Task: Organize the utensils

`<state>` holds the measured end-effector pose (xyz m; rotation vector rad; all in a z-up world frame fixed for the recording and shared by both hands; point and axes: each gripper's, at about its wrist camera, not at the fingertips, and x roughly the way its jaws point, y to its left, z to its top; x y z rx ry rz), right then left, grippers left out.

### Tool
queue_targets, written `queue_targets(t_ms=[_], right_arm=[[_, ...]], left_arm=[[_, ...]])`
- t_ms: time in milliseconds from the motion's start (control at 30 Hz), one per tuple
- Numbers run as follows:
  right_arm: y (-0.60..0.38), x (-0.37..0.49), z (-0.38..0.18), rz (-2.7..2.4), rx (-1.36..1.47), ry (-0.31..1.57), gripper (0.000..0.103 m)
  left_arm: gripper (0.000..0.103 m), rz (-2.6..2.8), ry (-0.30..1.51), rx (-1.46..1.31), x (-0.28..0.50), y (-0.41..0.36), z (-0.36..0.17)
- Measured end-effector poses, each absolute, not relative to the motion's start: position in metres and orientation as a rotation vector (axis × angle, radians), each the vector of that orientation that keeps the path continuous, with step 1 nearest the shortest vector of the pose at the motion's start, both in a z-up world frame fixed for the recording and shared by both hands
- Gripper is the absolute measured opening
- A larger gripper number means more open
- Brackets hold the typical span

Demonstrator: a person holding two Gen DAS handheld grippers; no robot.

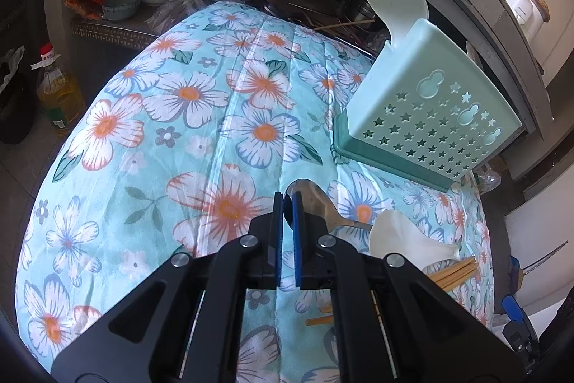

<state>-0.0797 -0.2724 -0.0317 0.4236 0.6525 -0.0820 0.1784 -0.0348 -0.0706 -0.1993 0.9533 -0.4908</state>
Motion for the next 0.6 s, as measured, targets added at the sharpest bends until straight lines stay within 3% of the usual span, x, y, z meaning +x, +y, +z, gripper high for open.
queue_targets(t_ms=[300,433,600], right_arm=[[-0.267,-0.068,-0.034,-0.047,0.420,0.679,0.071],[-0.266,-0.061,-0.033,-0.035,0.422,0.690,0.071],[-0.260,-0.051,-0.033,-0.018,0.402,0.716,0.071]], left_arm=[[0.003,-0.506,0.975,-0.284,0.192,-0.022,-0.074],[0.025,-0.530,1.000,-0.329,0.192,-0.014,-0.077],[0.025,-0.547,1.041,-0.353,0.196,-0.010,-0.086]])
